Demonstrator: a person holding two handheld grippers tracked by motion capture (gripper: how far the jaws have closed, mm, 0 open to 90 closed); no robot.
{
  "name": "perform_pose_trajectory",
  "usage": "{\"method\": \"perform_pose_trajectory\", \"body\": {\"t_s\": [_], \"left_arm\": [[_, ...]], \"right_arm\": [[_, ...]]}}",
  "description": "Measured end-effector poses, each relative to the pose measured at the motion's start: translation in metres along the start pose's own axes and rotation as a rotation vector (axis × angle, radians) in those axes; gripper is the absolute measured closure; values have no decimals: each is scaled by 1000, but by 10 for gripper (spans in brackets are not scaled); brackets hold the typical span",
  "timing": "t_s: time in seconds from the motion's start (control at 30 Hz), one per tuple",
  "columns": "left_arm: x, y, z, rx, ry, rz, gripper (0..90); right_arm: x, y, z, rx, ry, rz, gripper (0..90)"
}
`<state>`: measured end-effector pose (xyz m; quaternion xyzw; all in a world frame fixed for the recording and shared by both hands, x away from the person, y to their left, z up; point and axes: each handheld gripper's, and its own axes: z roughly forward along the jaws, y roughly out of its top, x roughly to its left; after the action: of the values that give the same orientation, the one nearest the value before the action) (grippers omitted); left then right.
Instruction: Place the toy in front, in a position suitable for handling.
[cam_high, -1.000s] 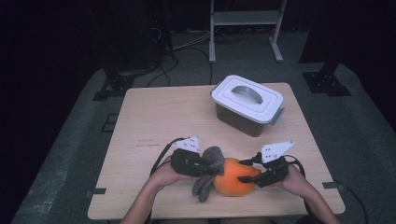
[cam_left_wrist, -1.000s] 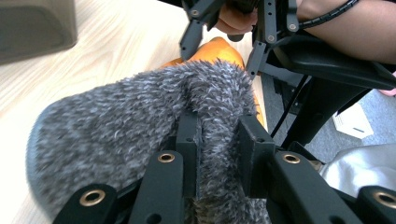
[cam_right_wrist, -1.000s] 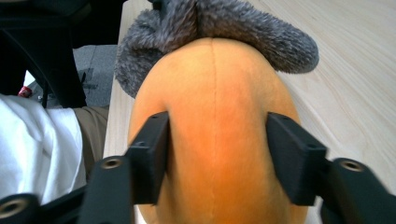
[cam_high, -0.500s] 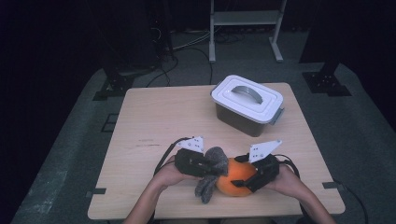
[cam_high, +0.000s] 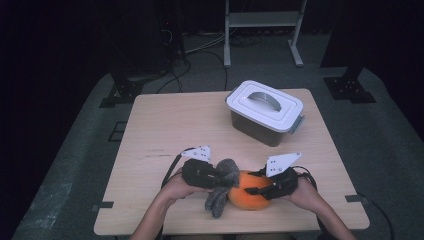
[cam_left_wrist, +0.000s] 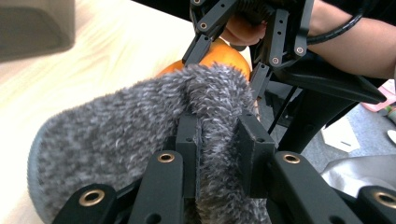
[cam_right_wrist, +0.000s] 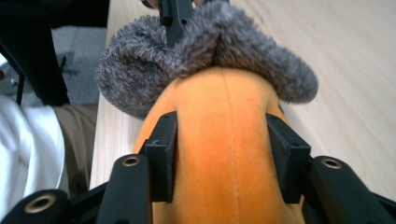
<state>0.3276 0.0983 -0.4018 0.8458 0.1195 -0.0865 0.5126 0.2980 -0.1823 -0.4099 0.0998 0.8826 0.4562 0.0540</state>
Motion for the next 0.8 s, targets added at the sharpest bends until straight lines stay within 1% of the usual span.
{"method": "perform_pose_trajectory", "body": {"t_s": [0.03,0.07,0.17,0.23,0.27,0.3,0.33,0.37,0.47,0.53,0.63,0.7,0.8], "left_arm": [[-1,2,-3,-2,6,8,727],[-4,5,-7,-3,14,20,727],[-7,10,-18,11,39,41,727],[-7,11,-25,11,53,39,727],[-6,10,-28,13,61,37,728],[-5,9,-30,18,68,35,728],[-4,8,-30,24,74,34,728],[-3,6,-29,23,78,25,727],[2,1,-25,21,73,10,727],[3,-2,-23,25,73,1,727],[5,-4,-18,34,67,-7,727],[5,-4,-12,38,57,-8,727],[4,0,-5,23,45,-6,727]], "right_arm": [[-1,2,2,-19,4,-10,523],[-1,4,4,-24,4,-17,524],[-2,12,15,-51,13,-47,532],[-2,18,23,-66,22,-58,532],[-3,18,25,-74,28,-53,532],[-4,19,28,-73,41,-51,530],[-4,18,30,-67,42,-56,528],[-4,17,30,-65,44,-54,523],[-6,10,25,-67,49,-40,496],[-7,3,19,-73,48,-49,493],[-8,-10,7,-87,41,-35,494],[-9,-16,1,-88,30,-24,494],[-11,-22,-5,-87,21,-15,488]]}}
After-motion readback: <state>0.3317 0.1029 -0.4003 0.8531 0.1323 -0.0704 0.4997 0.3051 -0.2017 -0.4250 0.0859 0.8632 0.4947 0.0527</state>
